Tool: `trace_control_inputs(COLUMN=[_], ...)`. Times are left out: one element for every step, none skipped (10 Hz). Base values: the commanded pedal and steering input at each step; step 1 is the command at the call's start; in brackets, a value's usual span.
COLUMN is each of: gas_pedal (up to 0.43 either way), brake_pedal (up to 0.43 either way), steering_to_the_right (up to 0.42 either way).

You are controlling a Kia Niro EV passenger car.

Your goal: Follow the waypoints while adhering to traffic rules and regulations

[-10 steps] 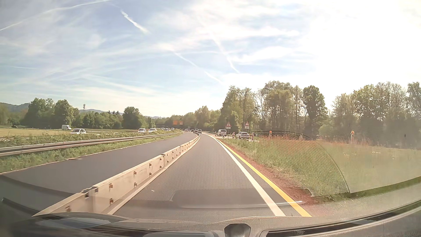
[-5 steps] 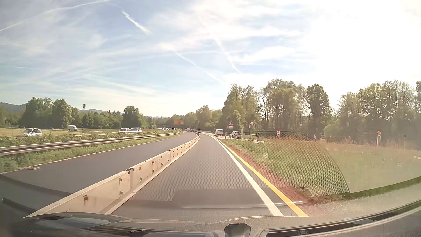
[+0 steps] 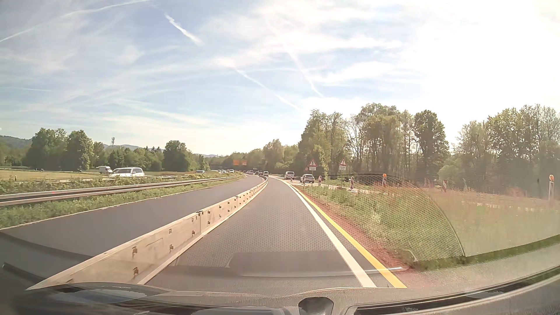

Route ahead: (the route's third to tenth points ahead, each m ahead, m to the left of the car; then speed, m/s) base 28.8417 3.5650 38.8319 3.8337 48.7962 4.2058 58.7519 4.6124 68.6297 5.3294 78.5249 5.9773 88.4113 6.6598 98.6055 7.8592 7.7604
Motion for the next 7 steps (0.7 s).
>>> trace_control_inputs(gas_pedal=[0.047,0.047,0.047,0.047,0.047,0.047,0.047], brake_pedal=[0.000,0.000,0.000,0.000,0.000,0.000,0.000], steering_to_the_right=[-0.007,-0.006,-0.006,-0.006,-0.006,-0.006,-0.006])
